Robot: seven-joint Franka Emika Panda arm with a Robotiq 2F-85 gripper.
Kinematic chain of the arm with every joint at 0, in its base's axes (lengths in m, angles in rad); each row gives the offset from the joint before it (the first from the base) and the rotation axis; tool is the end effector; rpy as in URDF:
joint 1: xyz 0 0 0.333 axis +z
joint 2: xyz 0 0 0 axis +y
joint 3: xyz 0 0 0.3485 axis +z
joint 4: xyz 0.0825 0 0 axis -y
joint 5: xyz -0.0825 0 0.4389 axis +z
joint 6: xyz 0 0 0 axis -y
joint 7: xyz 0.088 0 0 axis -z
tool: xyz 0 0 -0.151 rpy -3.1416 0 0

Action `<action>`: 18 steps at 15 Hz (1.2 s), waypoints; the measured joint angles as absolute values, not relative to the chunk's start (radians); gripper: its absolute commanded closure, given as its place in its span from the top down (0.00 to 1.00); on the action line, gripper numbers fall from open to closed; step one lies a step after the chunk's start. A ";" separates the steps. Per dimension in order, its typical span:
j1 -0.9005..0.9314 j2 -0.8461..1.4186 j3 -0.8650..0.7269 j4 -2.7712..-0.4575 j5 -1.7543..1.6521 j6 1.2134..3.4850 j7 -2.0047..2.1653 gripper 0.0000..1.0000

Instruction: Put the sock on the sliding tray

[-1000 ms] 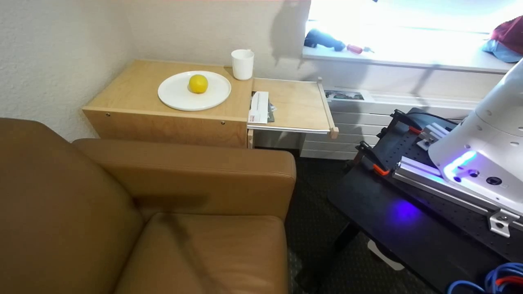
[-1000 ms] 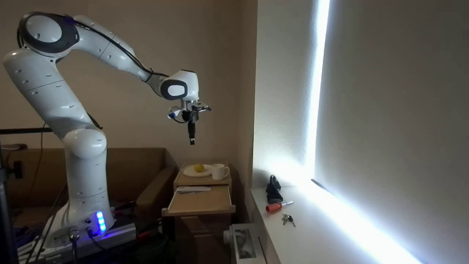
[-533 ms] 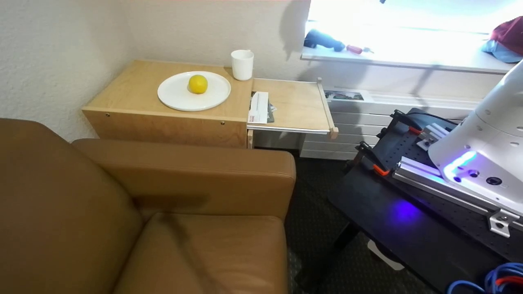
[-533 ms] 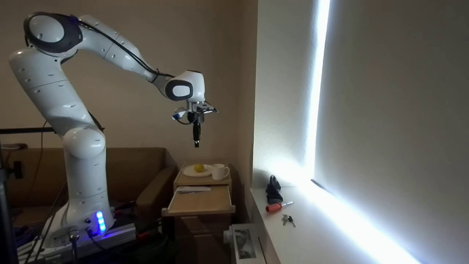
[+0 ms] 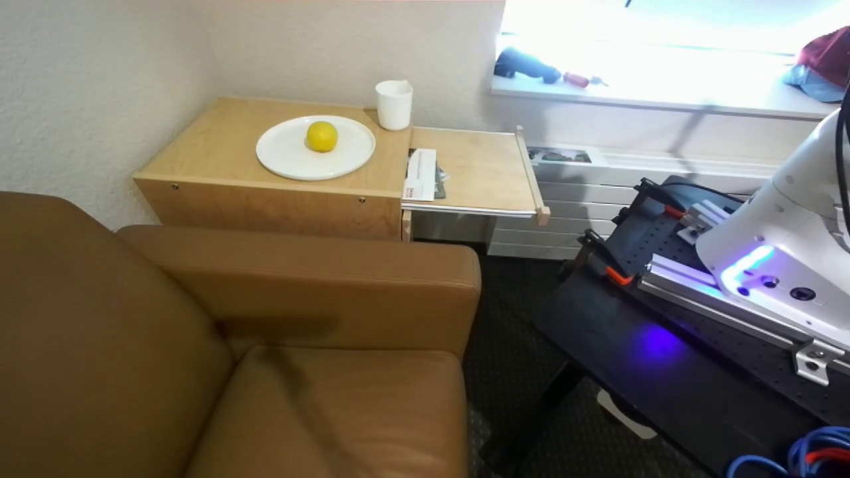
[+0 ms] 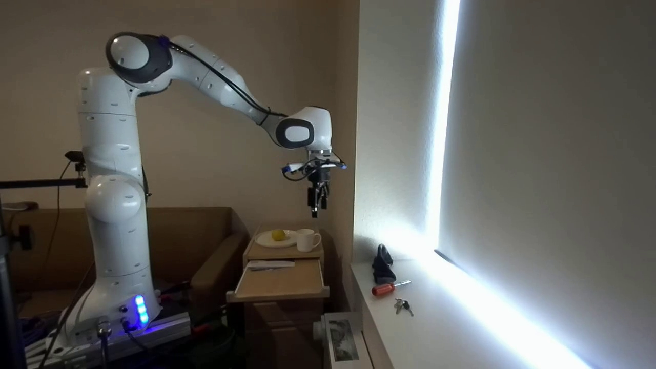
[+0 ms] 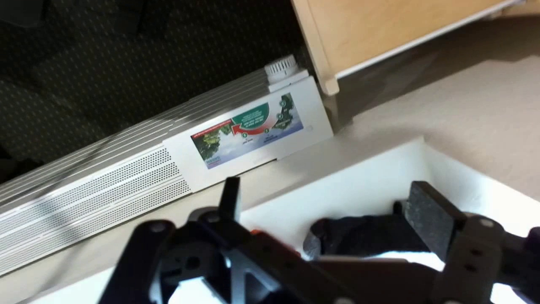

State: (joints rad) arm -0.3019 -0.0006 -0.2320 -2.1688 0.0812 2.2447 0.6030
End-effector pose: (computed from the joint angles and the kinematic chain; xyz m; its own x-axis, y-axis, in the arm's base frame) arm 0.5113 -0.2963 0.3592 0.3750 -0.9267 0.0234 -0.9217 -0.3754 -0.0977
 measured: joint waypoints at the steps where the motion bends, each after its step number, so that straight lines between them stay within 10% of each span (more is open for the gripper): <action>1: -0.307 0.053 -0.256 -2.108 0.091 2.241 0.630 1.00; 18: -0.236 0.583 -0.297 -1.742 0.194 2.454 1.285 1.00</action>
